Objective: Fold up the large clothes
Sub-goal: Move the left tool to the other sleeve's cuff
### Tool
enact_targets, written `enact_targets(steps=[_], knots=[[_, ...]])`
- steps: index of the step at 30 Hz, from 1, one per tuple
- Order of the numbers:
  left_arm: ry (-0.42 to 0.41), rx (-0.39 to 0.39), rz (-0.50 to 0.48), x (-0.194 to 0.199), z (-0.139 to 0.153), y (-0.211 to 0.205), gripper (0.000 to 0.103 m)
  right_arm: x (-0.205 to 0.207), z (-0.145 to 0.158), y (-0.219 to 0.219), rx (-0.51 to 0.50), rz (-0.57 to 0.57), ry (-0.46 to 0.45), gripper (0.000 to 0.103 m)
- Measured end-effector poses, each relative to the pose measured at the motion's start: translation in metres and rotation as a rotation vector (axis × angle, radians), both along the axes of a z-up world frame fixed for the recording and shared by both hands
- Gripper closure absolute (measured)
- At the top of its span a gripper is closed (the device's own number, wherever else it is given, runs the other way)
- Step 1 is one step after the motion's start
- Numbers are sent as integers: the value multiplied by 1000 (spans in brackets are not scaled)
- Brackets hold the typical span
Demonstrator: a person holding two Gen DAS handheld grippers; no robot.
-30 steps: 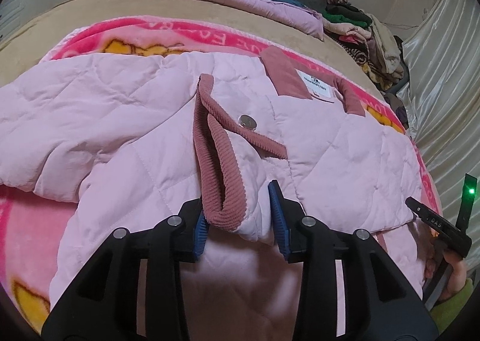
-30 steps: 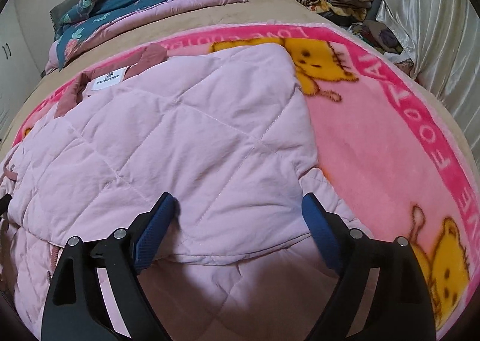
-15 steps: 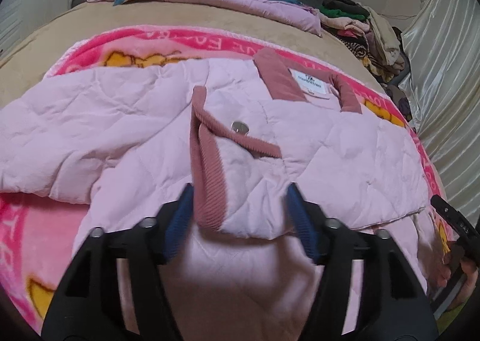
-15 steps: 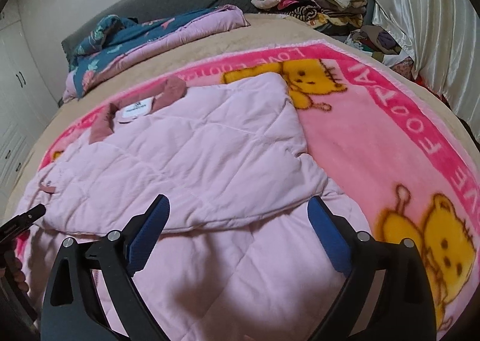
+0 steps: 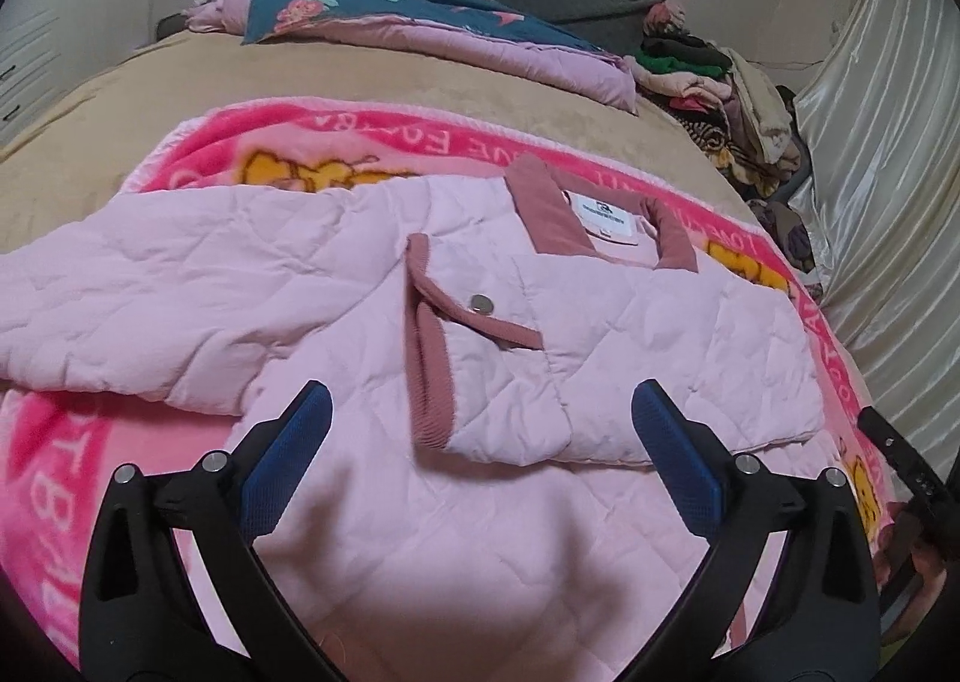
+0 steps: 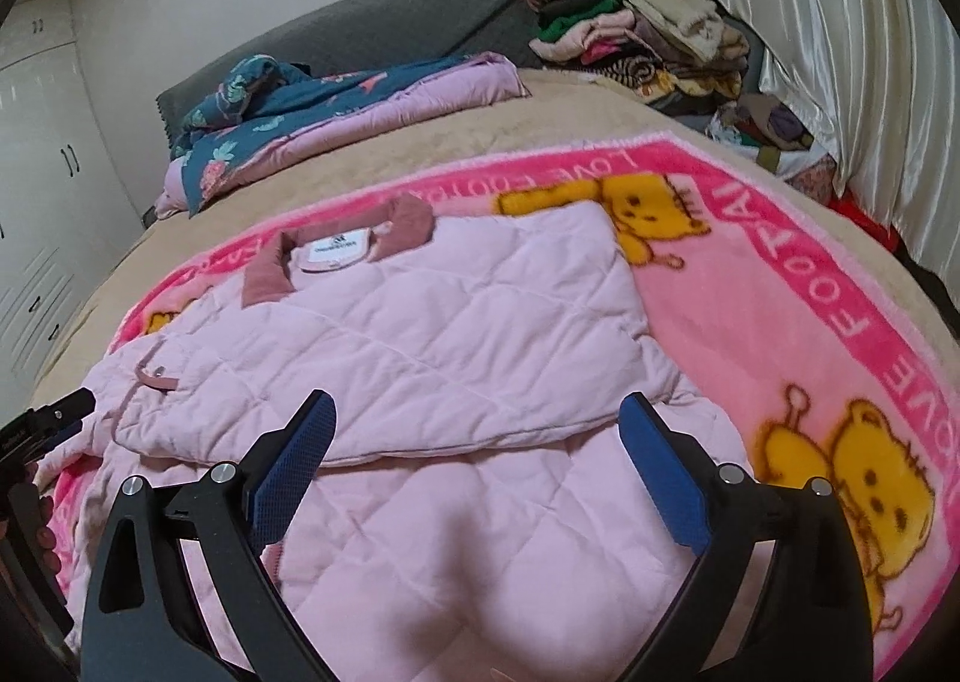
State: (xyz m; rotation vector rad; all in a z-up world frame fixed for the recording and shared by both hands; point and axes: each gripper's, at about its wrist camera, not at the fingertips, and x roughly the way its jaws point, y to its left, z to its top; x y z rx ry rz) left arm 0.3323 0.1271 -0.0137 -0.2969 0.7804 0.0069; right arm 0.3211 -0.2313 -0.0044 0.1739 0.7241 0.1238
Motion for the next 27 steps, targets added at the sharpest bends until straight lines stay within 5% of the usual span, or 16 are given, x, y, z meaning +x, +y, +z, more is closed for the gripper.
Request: enact_targets(steps=[27], knots=[[-74,13,178,-53,25,71,9,-24,48,109,-43,160,-116,8]])
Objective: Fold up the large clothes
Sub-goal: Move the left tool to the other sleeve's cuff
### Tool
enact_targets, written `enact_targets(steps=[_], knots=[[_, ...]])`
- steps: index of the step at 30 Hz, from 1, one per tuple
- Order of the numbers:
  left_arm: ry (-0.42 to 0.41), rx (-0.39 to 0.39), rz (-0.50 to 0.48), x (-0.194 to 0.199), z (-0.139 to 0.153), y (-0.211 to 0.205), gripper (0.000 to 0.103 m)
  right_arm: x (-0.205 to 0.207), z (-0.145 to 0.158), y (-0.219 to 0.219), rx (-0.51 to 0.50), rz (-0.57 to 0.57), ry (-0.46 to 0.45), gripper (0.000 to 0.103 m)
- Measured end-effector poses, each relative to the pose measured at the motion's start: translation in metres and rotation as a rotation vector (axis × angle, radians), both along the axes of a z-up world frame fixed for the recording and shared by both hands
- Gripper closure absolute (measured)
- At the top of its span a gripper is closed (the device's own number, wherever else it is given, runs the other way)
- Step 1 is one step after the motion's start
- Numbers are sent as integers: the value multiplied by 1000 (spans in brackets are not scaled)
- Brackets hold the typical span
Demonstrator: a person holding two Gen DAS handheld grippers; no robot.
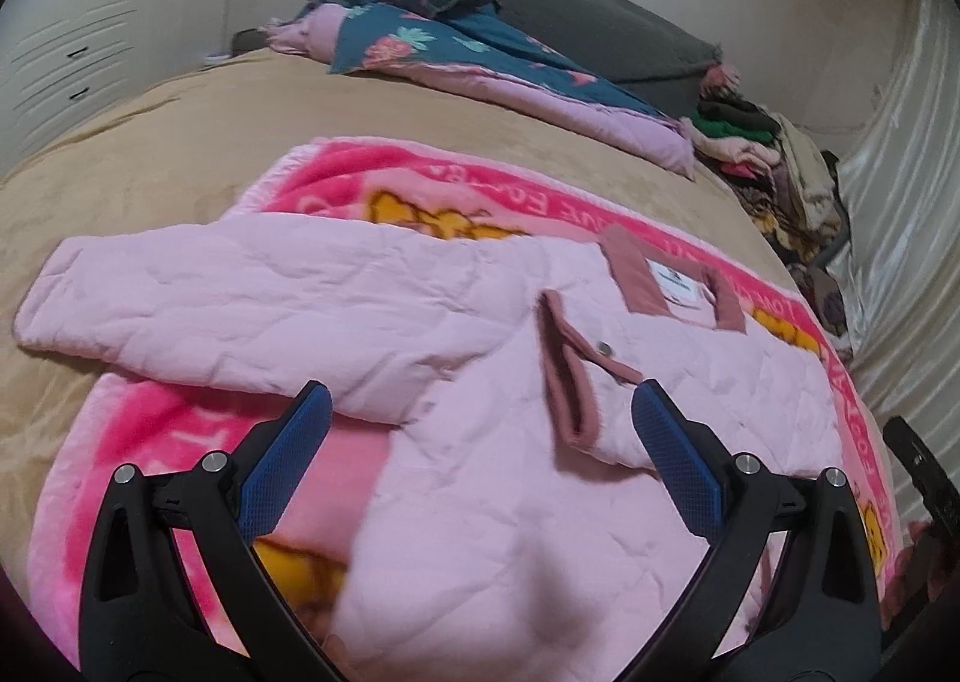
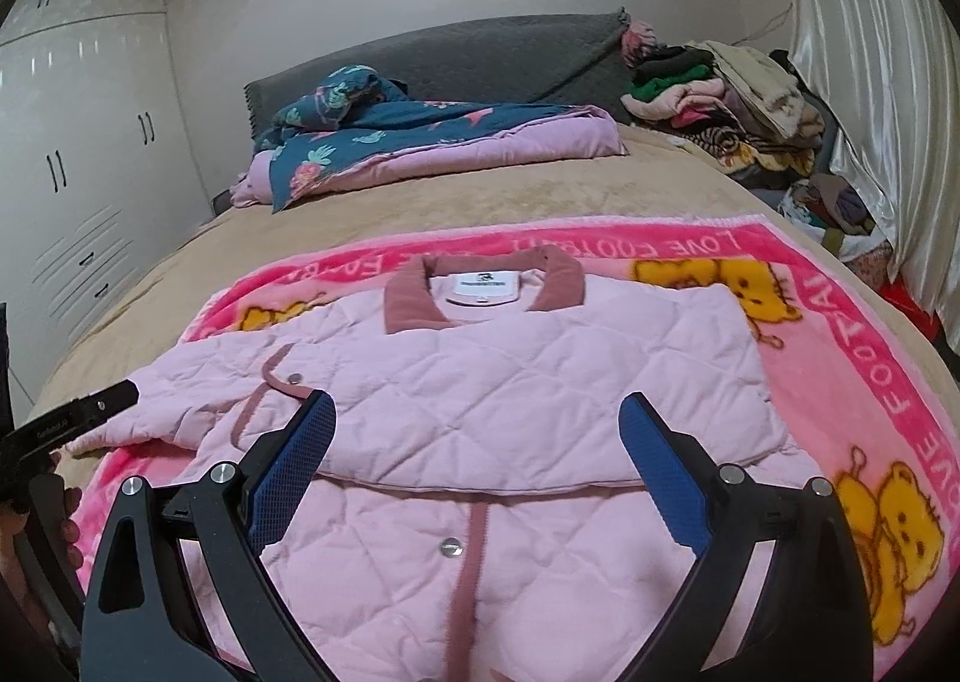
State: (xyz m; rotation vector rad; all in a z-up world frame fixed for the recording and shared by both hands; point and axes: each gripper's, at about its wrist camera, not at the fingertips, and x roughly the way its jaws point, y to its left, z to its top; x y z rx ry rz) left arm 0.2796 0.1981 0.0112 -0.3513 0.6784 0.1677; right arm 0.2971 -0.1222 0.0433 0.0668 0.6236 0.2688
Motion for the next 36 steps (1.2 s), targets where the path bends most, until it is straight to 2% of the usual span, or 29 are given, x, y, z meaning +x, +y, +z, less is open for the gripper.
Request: enact_targets(steps=[19,36], knots=[[-34,-97,151,-24,3,82,9,9,-4,93,-56,132,-2,8],[17,-186,300,-29,-32,151,9,28,-28,175,-117,228,32,8]])
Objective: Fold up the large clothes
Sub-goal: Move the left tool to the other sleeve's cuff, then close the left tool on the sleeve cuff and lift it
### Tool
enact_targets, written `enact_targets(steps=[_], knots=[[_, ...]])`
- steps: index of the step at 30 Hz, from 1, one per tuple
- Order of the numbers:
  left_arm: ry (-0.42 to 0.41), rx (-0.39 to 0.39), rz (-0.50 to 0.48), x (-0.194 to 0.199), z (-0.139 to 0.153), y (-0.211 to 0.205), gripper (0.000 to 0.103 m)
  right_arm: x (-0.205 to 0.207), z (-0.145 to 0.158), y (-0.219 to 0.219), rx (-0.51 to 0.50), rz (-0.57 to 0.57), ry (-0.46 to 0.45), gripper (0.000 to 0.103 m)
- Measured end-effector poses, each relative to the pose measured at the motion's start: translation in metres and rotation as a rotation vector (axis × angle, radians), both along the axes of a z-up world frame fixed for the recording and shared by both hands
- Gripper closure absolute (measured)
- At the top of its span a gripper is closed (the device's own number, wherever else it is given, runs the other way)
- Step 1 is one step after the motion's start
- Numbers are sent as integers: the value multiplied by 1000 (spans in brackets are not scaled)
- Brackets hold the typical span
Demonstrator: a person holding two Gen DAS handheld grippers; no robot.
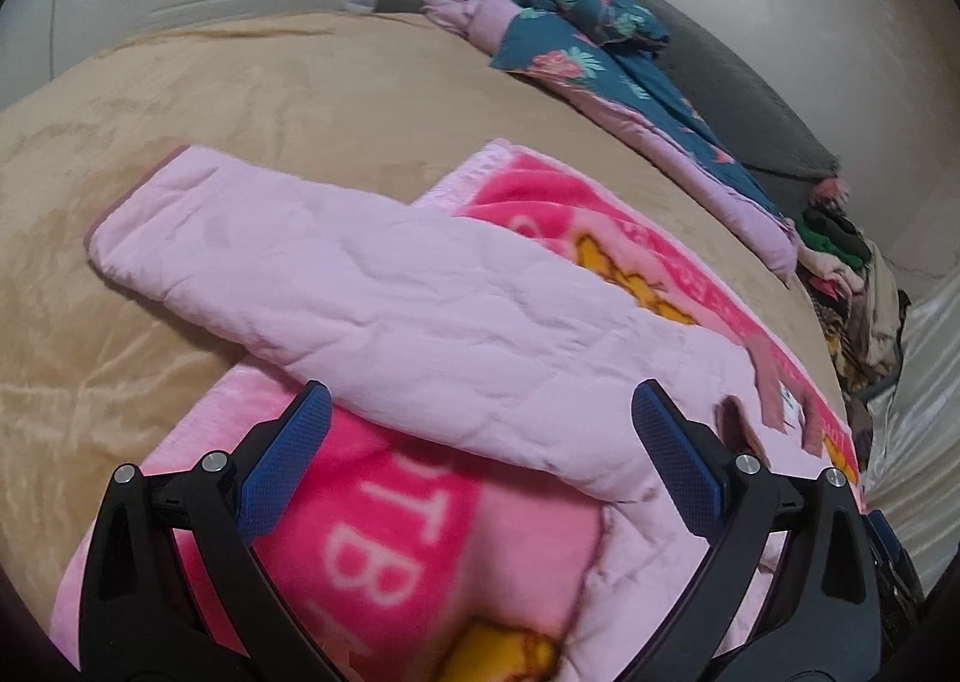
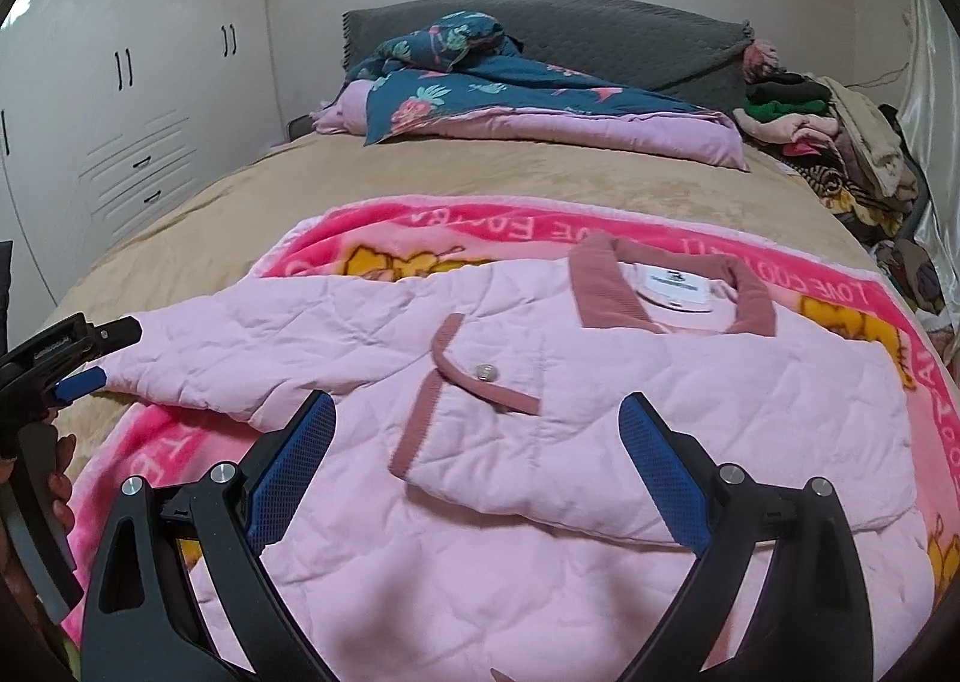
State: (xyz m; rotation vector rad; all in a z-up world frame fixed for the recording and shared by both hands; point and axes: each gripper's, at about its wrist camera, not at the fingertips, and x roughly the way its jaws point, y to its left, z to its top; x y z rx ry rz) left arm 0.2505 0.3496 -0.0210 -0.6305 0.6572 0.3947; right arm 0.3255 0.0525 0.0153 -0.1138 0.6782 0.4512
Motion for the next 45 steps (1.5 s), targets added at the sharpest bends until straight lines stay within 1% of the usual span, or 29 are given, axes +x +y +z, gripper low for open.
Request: enact_targets(steps=[3,8,13,16,18,22,23,25,28,32,34,35,36,37,38,40,43,45], knots=[[7,-33,35,-2,-10,14,9,3,-5,14,-17,15,5,8],[-6,-109,89,-6,-28,37,9,10,-15,35,-59,40,12,8],[-16,-166,139,-5,-44,57,9,20,-29,52,-92,47,34,8],[-25,-230,171,-6,-57,72,9,23,-36,57,-109,48,39,8],[-39,-262,188,-4,-64,82,9,24,-40,57,-115,48,44,8],[-40,-291,231,-4,-78,97,9,25,-43,52,-117,49,45,8],[-42,-316,249,-6,-83,102,9,25,-44,50,-115,47,45,8],[-64,-351,242,-8,-91,111,9,27,-44,43,-107,38,52,8],[-103,-380,268,-15,-97,123,9,27,-44,31,-88,24,59,8],[-136,-351,307,-18,-93,130,9,23,-45,17,-81,7,63,8],[-180,-356,312,-20,-91,135,11,23,-45,11,-84,-2,62,8],[-200,-366,329,-25,-90,139,25,22,-45,8,-84,-7,60,8],[-214,-368,336,-27,-89,141,53,22,-44,5,-83,-17,58,8],[-223,-363,336,-29,-87,142,69,22,-44,2,-80,-28,58,8],[-230,-351,327,-30,-84,141,87,23,-43,-1,-73,-39,61,8],[-231,-335,295,-27,-75,136,92,22,-41,-5,-66,-56,59,8],[-240,-281,246,-18,-54,122,94,18,-37,-11,-63,-69,49,8],[-257,-244,205,-14,-35,110,95,12,-32,-17,-60,-73,41,8]])
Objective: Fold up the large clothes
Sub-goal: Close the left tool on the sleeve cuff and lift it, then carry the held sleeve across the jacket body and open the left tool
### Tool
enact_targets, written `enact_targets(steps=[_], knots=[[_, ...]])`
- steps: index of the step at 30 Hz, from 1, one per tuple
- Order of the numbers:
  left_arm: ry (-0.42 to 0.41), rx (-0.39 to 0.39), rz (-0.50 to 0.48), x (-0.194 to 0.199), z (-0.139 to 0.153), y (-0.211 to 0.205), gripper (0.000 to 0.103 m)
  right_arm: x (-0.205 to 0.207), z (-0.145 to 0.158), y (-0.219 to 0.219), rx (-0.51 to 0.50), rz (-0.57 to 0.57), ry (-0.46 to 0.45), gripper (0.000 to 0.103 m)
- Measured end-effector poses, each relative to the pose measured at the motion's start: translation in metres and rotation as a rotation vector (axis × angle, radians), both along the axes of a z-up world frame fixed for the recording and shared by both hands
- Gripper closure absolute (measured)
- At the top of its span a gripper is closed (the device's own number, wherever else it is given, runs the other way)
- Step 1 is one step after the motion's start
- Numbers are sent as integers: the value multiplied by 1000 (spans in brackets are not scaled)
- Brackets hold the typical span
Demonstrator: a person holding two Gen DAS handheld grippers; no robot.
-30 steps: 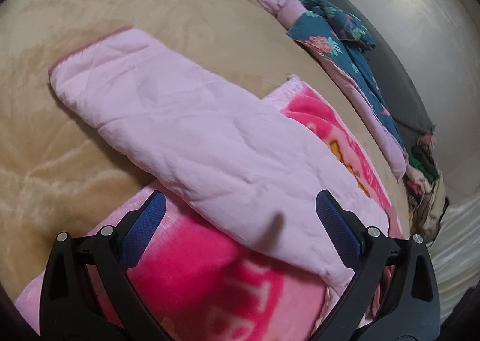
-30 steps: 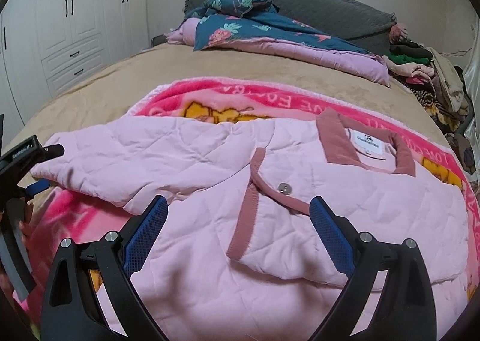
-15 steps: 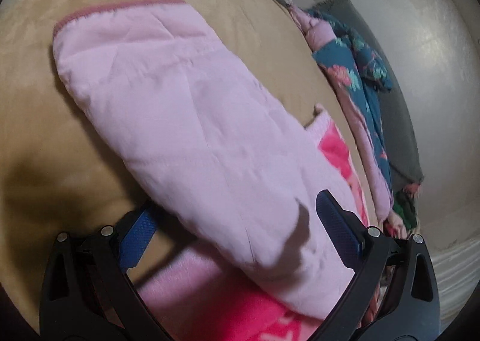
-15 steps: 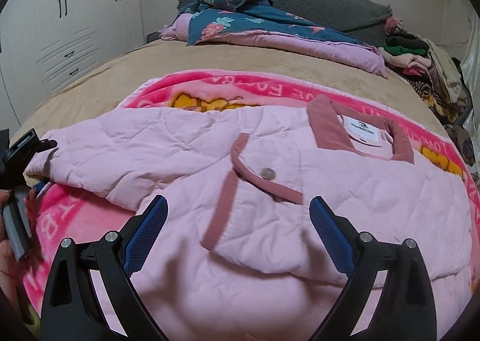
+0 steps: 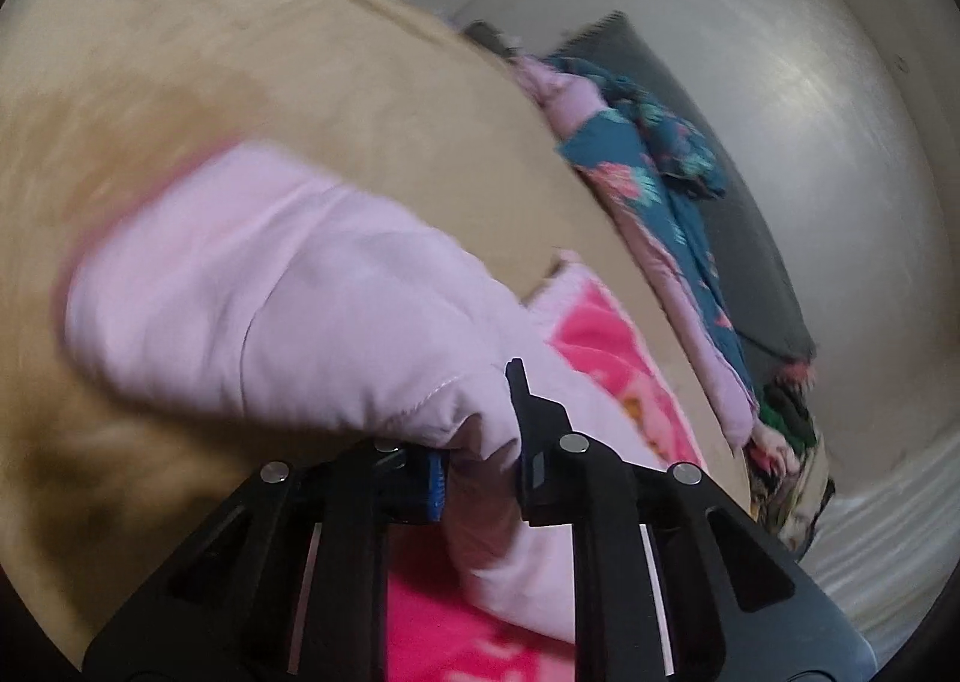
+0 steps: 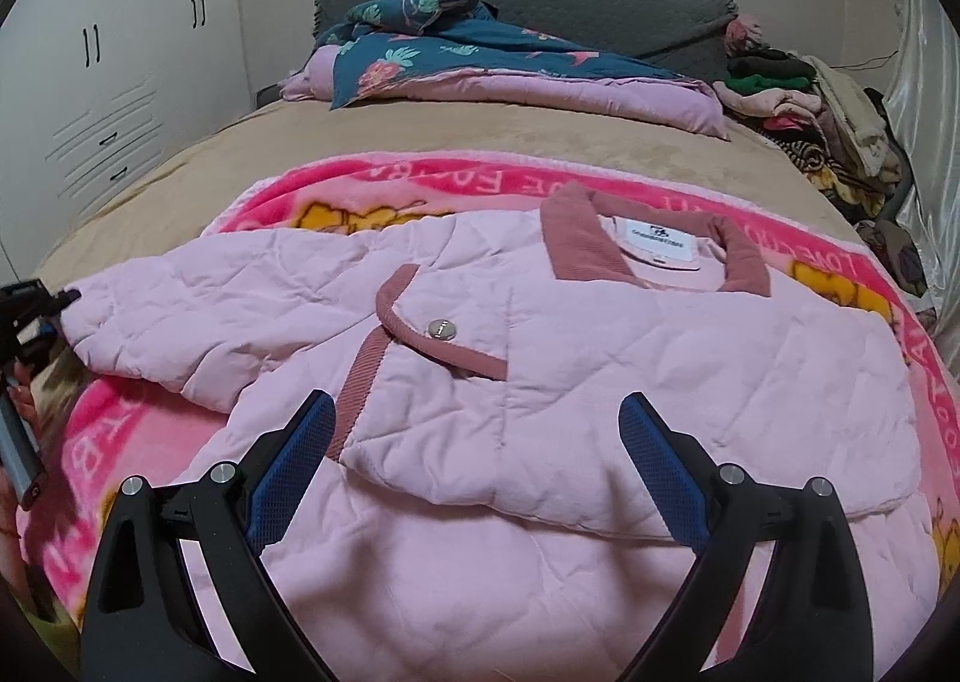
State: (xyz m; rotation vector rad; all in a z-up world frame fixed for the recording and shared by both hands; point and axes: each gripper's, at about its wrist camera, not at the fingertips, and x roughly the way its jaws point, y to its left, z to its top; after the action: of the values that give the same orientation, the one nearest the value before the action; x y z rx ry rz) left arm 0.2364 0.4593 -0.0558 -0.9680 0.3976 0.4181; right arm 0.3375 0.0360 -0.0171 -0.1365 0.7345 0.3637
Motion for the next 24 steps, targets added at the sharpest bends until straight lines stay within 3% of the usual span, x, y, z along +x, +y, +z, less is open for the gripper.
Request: enact_targets(steps=[10,15,24], knots=[[-87,153,-189,14,82,-91,96,-21,22,-44,49,-57,-35,8],[-83,205,-255,20,102,-130,96,-34,30,-63,49,-59,-71,8],[-96,209,-351,33,112,-188,96,-47,39,-106,77,-120,-89,8]])
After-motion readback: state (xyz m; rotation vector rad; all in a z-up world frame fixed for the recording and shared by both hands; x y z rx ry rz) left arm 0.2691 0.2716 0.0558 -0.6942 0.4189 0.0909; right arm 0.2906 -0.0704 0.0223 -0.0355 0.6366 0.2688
